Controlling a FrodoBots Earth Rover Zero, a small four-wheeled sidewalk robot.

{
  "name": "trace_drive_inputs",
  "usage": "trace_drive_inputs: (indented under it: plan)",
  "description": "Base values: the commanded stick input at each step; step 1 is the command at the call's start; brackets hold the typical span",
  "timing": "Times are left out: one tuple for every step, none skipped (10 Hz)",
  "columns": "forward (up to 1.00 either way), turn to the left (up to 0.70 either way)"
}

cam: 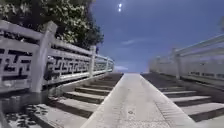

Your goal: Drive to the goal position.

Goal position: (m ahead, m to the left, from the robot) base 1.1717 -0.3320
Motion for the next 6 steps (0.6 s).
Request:
trace_drive_inputs:
  plan:
    - [0.26,0.00]
    - [0.00,0.00]
    - [0.00,0.00]
    - [0.00,0.00]
    - [0.10,-0.41]
    - [0.28,-0.71]
